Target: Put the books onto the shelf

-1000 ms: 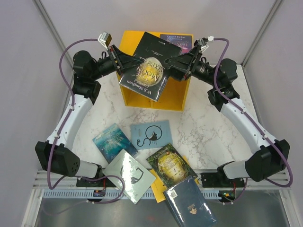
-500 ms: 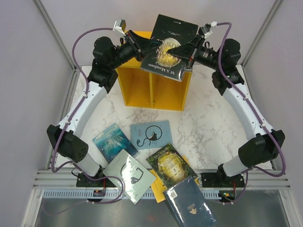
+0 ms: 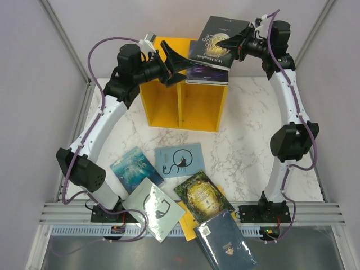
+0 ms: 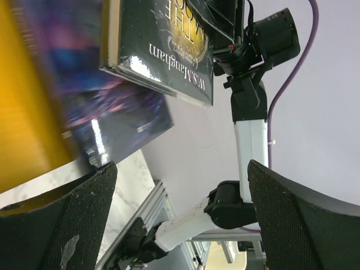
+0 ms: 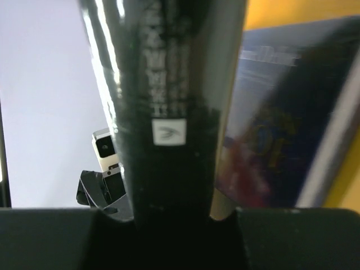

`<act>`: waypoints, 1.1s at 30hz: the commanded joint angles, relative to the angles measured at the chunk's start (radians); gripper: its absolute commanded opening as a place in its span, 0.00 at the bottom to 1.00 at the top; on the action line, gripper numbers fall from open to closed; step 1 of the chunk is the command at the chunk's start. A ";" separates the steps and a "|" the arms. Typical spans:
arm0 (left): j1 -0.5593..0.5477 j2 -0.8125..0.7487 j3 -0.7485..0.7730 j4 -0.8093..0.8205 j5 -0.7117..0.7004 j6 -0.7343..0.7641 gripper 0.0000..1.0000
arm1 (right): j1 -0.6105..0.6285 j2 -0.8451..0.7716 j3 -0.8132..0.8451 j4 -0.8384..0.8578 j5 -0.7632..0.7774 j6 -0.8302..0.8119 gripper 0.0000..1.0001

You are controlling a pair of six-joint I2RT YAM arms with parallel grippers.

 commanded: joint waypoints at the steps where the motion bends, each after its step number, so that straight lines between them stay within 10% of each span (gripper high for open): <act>1: 0.073 -0.119 -0.080 -0.057 0.024 0.102 0.98 | 0.012 0.021 0.106 -0.034 -0.097 0.013 0.00; 26: 0.195 -0.175 -0.225 -0.056 0.104 0.159 0.95 | 0.053 0.035 0.046 0.044 -0.256 0.102 0.06; 33: 0.195 -0.179 -0.231 -0.059 0.104 0.161 0.95 | 0.050 0.007 -0.009 0.041 -0.255 0.092 0.63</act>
